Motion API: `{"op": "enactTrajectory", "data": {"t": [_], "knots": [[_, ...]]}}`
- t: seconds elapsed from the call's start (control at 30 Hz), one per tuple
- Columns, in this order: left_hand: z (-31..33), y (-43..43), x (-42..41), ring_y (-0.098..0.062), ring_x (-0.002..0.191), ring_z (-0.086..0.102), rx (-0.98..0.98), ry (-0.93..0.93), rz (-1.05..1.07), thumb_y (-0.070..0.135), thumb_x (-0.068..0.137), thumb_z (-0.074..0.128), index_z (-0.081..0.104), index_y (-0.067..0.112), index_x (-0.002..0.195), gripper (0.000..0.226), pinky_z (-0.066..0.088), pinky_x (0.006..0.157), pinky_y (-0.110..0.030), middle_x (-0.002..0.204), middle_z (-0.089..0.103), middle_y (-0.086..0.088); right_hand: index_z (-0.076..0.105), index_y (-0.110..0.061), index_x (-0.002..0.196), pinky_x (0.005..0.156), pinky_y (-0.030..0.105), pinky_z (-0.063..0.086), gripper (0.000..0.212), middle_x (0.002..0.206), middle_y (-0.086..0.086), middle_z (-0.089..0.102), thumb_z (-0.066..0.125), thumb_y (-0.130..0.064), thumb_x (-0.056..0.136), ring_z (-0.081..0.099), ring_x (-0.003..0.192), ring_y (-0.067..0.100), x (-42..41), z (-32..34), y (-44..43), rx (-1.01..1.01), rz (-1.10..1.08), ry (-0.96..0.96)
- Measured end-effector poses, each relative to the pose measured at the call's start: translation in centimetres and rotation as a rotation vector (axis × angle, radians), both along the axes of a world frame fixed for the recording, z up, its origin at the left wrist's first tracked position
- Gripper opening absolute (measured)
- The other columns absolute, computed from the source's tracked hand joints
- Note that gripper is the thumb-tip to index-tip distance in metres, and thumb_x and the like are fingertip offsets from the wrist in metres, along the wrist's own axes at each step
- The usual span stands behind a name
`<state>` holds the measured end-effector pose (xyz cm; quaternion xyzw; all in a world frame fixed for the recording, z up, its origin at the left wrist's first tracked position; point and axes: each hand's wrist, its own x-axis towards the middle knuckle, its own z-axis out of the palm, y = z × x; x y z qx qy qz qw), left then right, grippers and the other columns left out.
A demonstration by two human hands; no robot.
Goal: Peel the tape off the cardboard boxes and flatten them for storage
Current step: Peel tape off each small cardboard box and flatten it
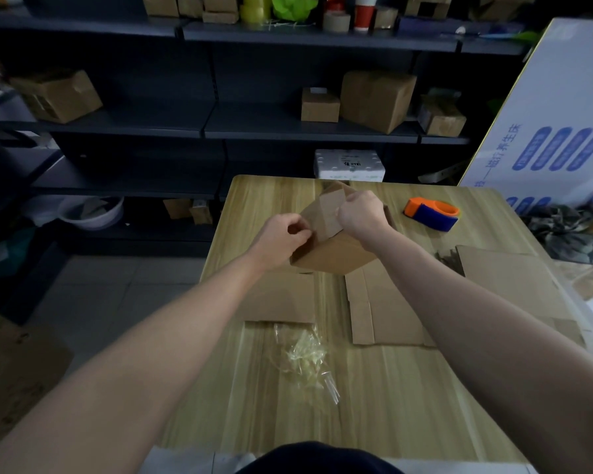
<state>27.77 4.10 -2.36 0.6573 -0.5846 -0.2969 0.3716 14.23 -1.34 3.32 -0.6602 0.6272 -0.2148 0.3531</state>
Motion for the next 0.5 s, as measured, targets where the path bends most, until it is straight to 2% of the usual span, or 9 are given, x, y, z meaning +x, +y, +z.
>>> {"op": "enactTrajectory", "data": {"t": [0.07,0.13,0.2,0.27,0.3,0.4,0.43,0.47,0.5], "knots": [[0.1,0.1,0.1,-0.005,0.084,0.058,0.027,0.027,-0.042,0.017,0.089,0.063,0.063,0.017,0.095,0.007,0.043,0.07,-0.015,0.089,0.062,0.008,0.057,0.001,0.115,0.065,0.029,0.048,0.024,0.094,0.011,0.058,0.047,-0.007,0.095,0.056,0.085,0.024,-0.2,-0.1,0.0,0.019,-0.022,-0.004],[0.0,-0.1,0.4,-0.007,0.083,0.057,0.012,-0.006,-0.039,0.016,0.089,0.062,0.062,0.016,0.091,0.002,0.043,0.072,-0.018,0.087,0.06,0.008,0.054,0.005,0.123,0.074,0.035,0.051,0.031,0.113,0.018,0.061,0.047,-0.006,0.095,0.06,0.091,0.027,-0.1,-0.2,0.3,0.027,-0.02,-0.033],[-0.1,-0.3,0.4,-0.006,0.081,0.056,-0.003,-0.03,-0.048,0.014,0.091,0.059,0.062,0.016,0.087,0.006,0.043,0.072,-0.017,0.084,0.059,0.008,0.051,0.003,0.127,0.076,0.034,0.049,0.033,0.12,0.016,0.059,0.047,-0.005,0.095,0.059,0.099,0.027,0.1,-0.5,0.2,0.045,0.003,-0.02],[-0.3,-0.5,0.6,-0.007,0.078,0.056,-0.014,0.011,-0.021,0.015,0.092,0.057,0.06,0.017,0.082,0.011,0.044,0.071,-0.02,0.082,0.06,0.005,0.051,-0.004,0.128,0.078,0.028,0.046,0.035,0.122,0.01,0.058,0.051,-0.004,0.093,0.055,0.11,0.025,0.1,-0.5,0.3,0.063,0.046,0.066],[-0.5,-0.7,0.8,-0.01,0.078,0.056,-0.027,0.056,0.019,0.016,0.091,0.058,0.059,0.017,0.08,0.012,0.046,0.072,-0.023,0.082,0.061,0.003,0.053,-0.007,0.128,0.077,0.026,0.047,0.036,0.121,0.008,0.058,0.053,-0.004,0.092,0.055,0.111,0.023,0.1,-1.4,-0.2,0.006,0.073,0.183],[-0.8,-1.1,1.3,-0.017,0.077,0.06,-0.042,0.375,0.229,0.008,0.085,0.062,0.056,0.013,0.074,0.014,0.052,0.08,-0.035,0.079,0.063,-0.003,0.055,-0.005,0.124,0.053,0.021,0.038,0.032,0.093,0.008,0.059,0.053,-0.005,0.091,0.052,0.084,0.018,-1.2,-1.4,-0.9,0.131,-0.086,-0.004],[-0.8,-1.2,1.4,-0.019,0.076,0.062,-0.038,0.528,0.295,0.004,0.085,0.06,0.055,0.011,0.075,0.013,0.054,0.081,-0.036,0.079,0.063,-0.005,0.053,-0.006,0.124,0.048,0.022,0.032,0.034,0.081,0.006,0.052,0.054,-0.004,0.09,0.048,0.074,0.017,-1.5,-1.6,-1.1,0.138,-0.12,0.078],[-0.6,-1.3,1.4,-0.021,0.076,0.062,-0.039,0.678,0.346,0.0,0.086,0.056,0.053,0.009,0.078,0.012,0.055,0.081,-0.037,0.079,0.064,-0.008,0.049,-0.008,0.125,0.046,0.022,0.028,0.036,0.073,0.002,0.044,0.055,-0.005,0.09,0.044,0.064,0.015,-2.1,-2.1,-0.9,0.044,0.001,0.338],[-0.3,-1.4,1.5,-0.023,0.075,0.063,-0.04,0.814,0.395,-0.003,0.088,0.05,0.051,0.006,0.083,0.011,0.055,0.081,-0.036,0.081,0.063,-0.011,0.046,-0.009,0.126,0.046,0.022,0.027,0.036,0.07,0.0,0.039,0.055,-0.006,0.091,0.04,0.059,0.014,-3.0,-2.7,-1.4,-0.007,0.065,0.488]]}}
